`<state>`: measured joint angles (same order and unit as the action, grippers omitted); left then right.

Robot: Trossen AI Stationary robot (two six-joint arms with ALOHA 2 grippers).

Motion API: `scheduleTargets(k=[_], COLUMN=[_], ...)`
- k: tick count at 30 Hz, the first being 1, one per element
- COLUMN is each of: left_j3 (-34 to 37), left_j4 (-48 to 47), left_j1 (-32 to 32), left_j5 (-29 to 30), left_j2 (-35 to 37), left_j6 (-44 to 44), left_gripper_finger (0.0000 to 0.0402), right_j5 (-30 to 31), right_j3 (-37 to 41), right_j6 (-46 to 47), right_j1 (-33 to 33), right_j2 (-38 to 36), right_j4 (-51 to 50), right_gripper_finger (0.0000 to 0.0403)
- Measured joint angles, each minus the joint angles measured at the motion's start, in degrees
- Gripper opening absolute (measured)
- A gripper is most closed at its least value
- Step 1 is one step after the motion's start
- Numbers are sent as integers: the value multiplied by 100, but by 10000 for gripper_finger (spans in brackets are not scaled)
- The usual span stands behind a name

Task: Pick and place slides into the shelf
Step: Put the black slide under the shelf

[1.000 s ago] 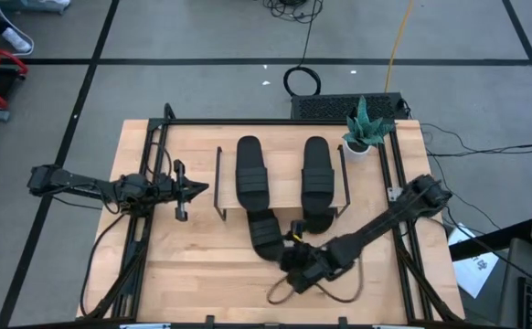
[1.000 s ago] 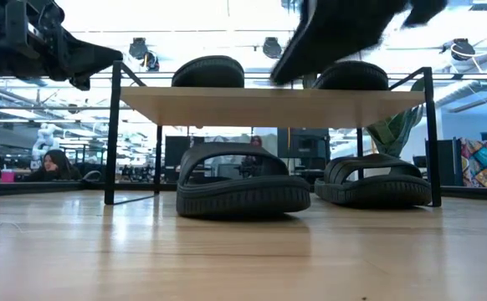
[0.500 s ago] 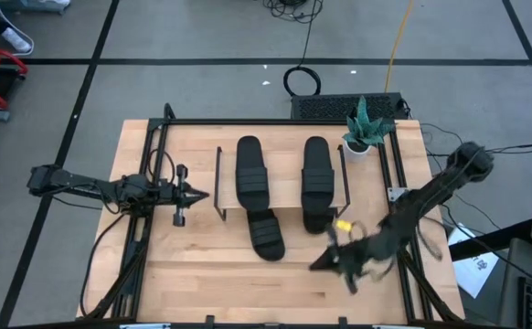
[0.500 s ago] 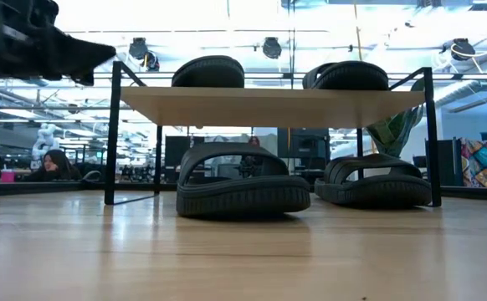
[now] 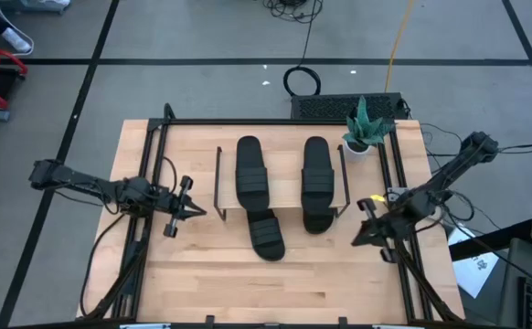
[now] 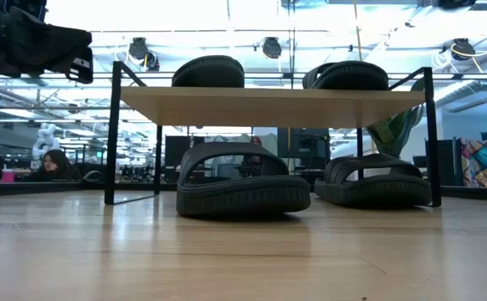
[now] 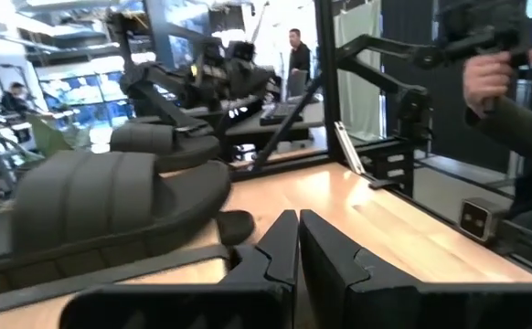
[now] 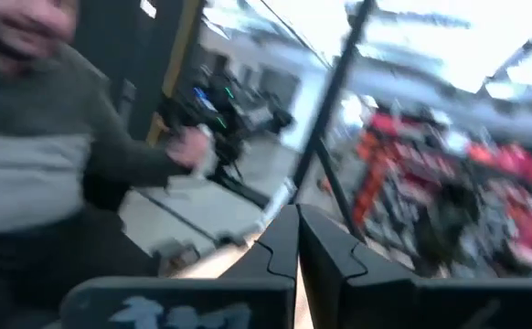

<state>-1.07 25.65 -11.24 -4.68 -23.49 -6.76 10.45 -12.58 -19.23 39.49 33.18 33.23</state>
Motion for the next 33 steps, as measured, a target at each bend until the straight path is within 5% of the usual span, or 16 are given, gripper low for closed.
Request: scheduleTargets(k=[9, 14, 19, 24, 33], left_j3=[-777, -1791, -3036, -3896, -4071], left_j4=[-168, -190, -290, -637, 1484], left_j1=[-768, -1426, -1890, -2176, -2214], left_j5=[337, 1186, 1324, 1721, 2137], left_j2=[-1060, -2903, -4818, -6032, -7748], left_j6=[503, 322, -371, -70, 491], left_gripper_finger=[21, 21, 3, 1, 0], right_j5=[-122, 134, 145, 145, 145], right_j3=[0, 0, 0, 0, -2], right_j6=[-87, 29, 22, 59, 74], right_j1=[39, 36, 36, 36, 36], right_j2=[-815, -765, -749, -749, -745], right_j4=[-572, -610, -566, -566, -512], right_gripper_finger=[1, 1, 2, 2, 2])
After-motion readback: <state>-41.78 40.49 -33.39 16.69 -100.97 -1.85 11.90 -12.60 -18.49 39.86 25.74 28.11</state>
